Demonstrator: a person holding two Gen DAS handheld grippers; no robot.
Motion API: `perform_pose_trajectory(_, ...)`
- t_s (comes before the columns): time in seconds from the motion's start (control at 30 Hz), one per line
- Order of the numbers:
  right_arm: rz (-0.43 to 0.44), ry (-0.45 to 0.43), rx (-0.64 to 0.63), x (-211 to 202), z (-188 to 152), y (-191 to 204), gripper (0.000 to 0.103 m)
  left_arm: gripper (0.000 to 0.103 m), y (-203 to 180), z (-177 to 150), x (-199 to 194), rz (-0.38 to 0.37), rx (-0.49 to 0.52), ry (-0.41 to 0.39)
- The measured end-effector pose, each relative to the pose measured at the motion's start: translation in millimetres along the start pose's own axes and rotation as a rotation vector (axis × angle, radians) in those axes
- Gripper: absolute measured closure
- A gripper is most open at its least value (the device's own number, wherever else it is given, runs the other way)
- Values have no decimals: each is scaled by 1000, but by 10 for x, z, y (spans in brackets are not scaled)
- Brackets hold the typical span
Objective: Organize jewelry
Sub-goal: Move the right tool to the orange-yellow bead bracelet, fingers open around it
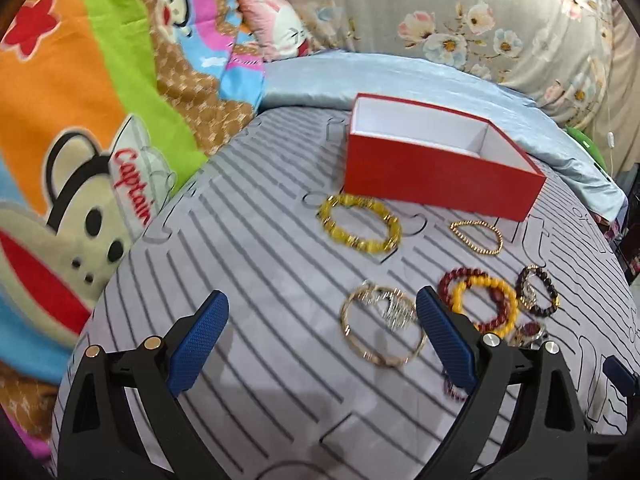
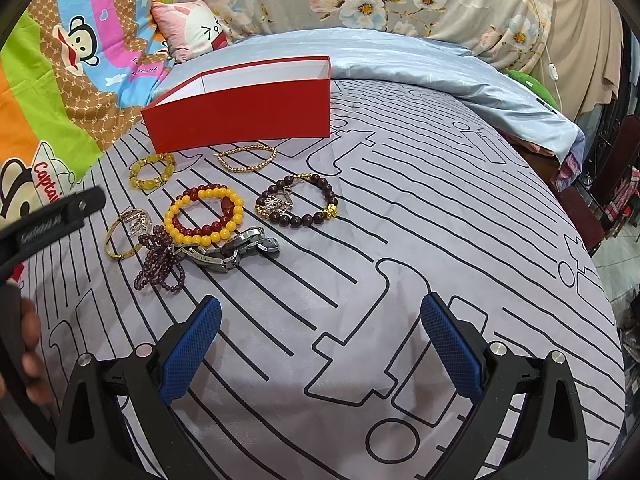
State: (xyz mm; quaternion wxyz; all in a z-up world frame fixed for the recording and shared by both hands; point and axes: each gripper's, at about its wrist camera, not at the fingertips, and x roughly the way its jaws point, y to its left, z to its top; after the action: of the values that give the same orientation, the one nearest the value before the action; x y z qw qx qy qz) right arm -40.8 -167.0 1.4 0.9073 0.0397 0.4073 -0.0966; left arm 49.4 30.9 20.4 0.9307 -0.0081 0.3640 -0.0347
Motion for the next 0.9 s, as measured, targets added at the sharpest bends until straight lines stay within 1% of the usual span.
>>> perform_pose_trajectory(0.07, 3, 4, 0, 4, 7, -3, 5, 17, -41, 35, 40, -17, 22, 2)
perform_pose_trajectory(0.13, 4, 7, -1, 7, 11, 0, 5, 24, -93, 60, 109, -31, 41, 20)
perform_pose_trajectory(0.17, 5, 9, -1, 9, 11, 0, 5, 26, -107, 64, 134, -37, 45, 27)
perform_pose_trajectory(0.23, 7, 7, 1, 5, 10, -3, 5, 34, -131, 68, 185, -52, 45, 47)
perform_pose_trajectory(0.37, 29, -11, -8, -32, 30, -12, 5, 35, -98, 22, 185, -72, 32, 65)
perform_pose_trajectory(0.47, 13, -12, -30, -18, 77, -2, 5, 35, -120, -8, 151, -92, 36, 69)
perform_pose_trajectory(0.57, 29, -8, -9, -9, 145, -43, 7, 35, -173, -22, 174, -84, 56, 73)
perform_pose_trajectory(0.67, 43, -3, -4, -4, 223, -60, 10, 35, -118, -46, 210, -87, 31, 88)
perform_pose_trajectory(0.77, 74, 5, 0, 26, 304, -59, 21, 35, -36, -83, 235, -83, 11, 102)
perform_pose_trajectory(0.83, 100, 13, 5, 61, 364, -46, 32, 35, -5, -110, 237, -79, 10, 108)
perform_pose_trajectory(0.9, 127, 16, -3, 95, 435, 4, 40, 35, 25, -138, 222, -81, 5, 109)
